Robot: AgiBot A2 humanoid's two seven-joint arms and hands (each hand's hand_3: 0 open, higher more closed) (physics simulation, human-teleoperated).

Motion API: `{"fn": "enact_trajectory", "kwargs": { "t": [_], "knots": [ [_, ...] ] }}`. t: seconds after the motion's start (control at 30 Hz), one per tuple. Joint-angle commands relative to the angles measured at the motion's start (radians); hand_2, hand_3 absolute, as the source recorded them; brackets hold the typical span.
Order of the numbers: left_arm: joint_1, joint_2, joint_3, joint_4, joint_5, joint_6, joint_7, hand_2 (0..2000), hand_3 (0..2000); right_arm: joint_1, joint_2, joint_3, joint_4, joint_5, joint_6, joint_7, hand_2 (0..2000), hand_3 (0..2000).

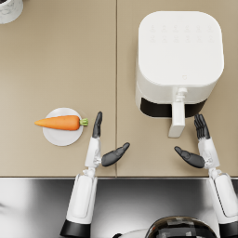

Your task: Pick up the carrot and place it into the air fryer

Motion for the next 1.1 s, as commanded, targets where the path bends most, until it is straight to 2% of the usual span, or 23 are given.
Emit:
{"fn": "enact_trajectory", "kwargs": {
  "t": [0.03,0.13,0.23,0.5,0.7,0.77,0.87,0.97,1.1],
  "knots": [
    [0.027,0.012,-0.020,0.025,0.045,-0.001,-0.001,0,0,0.029,-0.019,0.006,-0.045,0.045,-0.001,0.001,0,0],
    [0.025,0.019,-0.046,0.023,0.179,-0.003,-0.003,0,0,0.036,-0.031,0.010,-0.057,0.179,-0.003,0.003,0,0],
    [0.054,0.030,-0.126,0.043,0.314,-0.003,-0.003,0,0,0.033,-0.037,0.005,-0.062,0.251,-0.003,0.003,0,0],
    [0.146,0.035,-0.287,0.160,0.674,-0.004,-0.004,0,0,0.026,-0.053,-0.015,-0.077,0.289,-0.004,0.004,0,0],
    [0.204,0.035,-0.326,0.247,0.946,-0.004,-0.004,0,0,0.024,-0.066,-0.019,-0.077,0.292,-0.004,0.004,0,0],
    [0.223,0.034,-0.342,0.259,1.037,-0.192,-0.127,0,0,0.023,-0.069,-0.022,-0.080,0.292,-0.004,0.004,0,0],
    [0.252,0.032,-0.371,0.295,1.173,-0.328,-0.209,0,0,0.023,-0.076,-0.020,-0.080,0.292,-0.004,0.004,0,0],
    [0.282,0.030,-0.381,0.353,1.310,-0.381,-0.239,0,0,0.023,-0.082,-0.028,-0.075,0.292,-0.004,0.004,0,0],
    [0.305,0.031,-0.359,0.444,1.492,-0.403,-0.252,0,0,0.030,-0.093,-0.032,-0.085,0.292,-0.004,0.004,0,0]
  ]
}}
